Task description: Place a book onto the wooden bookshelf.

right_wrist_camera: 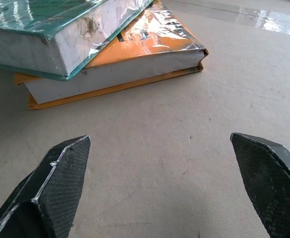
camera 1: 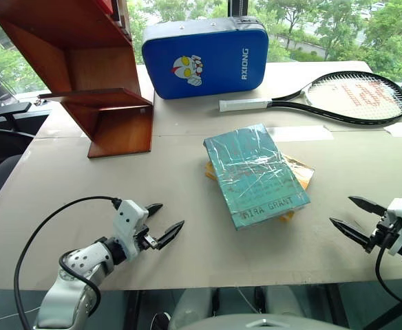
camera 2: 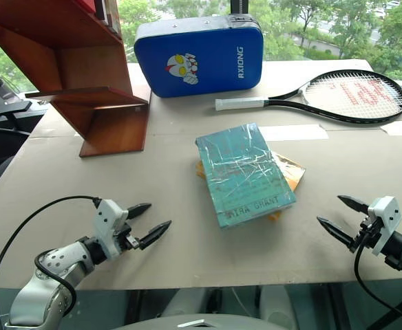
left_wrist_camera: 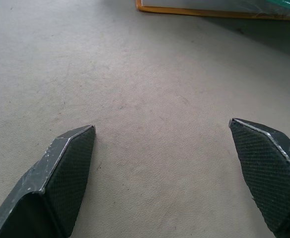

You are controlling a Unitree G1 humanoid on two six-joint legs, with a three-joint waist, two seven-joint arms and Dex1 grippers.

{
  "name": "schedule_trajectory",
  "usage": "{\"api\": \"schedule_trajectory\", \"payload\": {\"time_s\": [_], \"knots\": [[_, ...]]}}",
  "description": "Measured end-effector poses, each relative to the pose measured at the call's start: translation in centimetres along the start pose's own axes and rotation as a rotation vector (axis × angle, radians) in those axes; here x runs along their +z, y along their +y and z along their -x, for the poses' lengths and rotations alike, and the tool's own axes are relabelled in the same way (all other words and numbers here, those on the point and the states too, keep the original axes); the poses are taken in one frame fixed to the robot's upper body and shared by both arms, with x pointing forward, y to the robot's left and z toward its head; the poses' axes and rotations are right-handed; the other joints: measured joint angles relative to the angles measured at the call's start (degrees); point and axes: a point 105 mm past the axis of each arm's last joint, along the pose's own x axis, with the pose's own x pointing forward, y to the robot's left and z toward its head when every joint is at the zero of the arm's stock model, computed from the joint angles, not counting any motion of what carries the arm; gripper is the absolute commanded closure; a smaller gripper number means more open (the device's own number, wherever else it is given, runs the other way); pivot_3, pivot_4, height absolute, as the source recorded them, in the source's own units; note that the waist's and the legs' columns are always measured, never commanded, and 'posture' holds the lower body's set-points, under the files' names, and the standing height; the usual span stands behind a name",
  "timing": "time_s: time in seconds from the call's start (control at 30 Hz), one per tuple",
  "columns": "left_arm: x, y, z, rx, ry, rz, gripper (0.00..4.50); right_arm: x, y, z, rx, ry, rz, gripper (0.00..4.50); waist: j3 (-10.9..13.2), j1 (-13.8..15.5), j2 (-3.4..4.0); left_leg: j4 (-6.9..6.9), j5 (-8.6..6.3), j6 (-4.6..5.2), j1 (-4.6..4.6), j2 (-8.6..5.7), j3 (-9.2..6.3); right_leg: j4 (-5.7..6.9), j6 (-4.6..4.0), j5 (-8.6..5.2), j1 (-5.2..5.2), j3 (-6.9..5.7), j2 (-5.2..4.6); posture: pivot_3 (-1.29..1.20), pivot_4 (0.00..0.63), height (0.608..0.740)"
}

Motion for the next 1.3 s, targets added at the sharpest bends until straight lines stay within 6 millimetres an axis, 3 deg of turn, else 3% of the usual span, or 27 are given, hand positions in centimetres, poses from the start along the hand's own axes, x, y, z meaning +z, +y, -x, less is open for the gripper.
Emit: {"api": "schedule_trajectory", "payload": {"time_s": [0.57, 0.8, 0.97, 1.03, 1.2, 1.3], "knots": [[0.3, -1.2, 0.3, -0.098, 0.003, 0.050, 0.05, -0.5, -0.1, 0.4, -0.007, 0.012, -0.007, 0.00, 0.06, 0.01, -0.05, 0.00, 0.00, 0.01, -0.03, 0.00, 0.00, -0.04, 0.00, 0.00, 0.00, 0.00, 0.00, 0.00, 0.150, 0.740], [1.7, -1.5, -0.7, -0.163, -0.036, 0.154, 0.05, -0.1, 0.3, 1.1, -0.012, 0.006, -0.001, 0.00, 0.09, 0.07, -0.05, 0.01, 0.00, 0.00, -0.05, 0.00, -0.02, -0.03, 0.02, 0.01, -0.01, -0.04, 0.00, 0.00, 0.150, 0.740], [4.3, -3.1, -3.5, -0.284, -0.108, 0.358, 0.05, 2.5, 1.6, 1.4, 0.035, -0.036, 0.059, 0.00, 0.12, 0.05, -0.07, 0.08, 0.00, 0.00, -0.07, -0.02, -0.03, 0.01, 0.04, 0.02, 0.01, -0.04, 0.02, 0.00, 0.150, 0.740], [5.1, -4.3, -5.0, -0.336, -0.104, 0.497, 0.05, 4.8, 2.6, 1.8, 0.059, -0.091, 0.065, 0.00, 0.16, 0.03, -0.15, 0.09, 0.00, 0.00, -0.08, -0.02, -0.06, 0.05, 0.05, 0.02, -0.01, -0.05, 0.05, 0.00, 0.150, 0.740], [5.8, -6.6, -6.8, -0.495, -0.030, 0.686, 0.05, 7.9, 5.0, 2.6, 0.153, -0.150, 0.024, 0.00, 0.19, 0.04, -0.19, 0.11, 0.01, -0.01, -0.05, -0.03, -0.06, 0.09, 0.04, 0.02, 0.02, -0.05, 0.09, 0.00, 0.150, 0.740], [5.3, -6.3, -8.7, -0.504, 0.032, 0.786, 0.05, 9.7, 6.9, 2.8, 0.240, -0.172, 0.009, 0.00, 0.27, 0.23, -0.38, 0.22, 0.02, -0.01, -0.05, -0.06, -0.09, 0.20, 0.05, 0.02, 0.04, -0.09, 0.14, 0.00, 0.150, 0.740]]}}
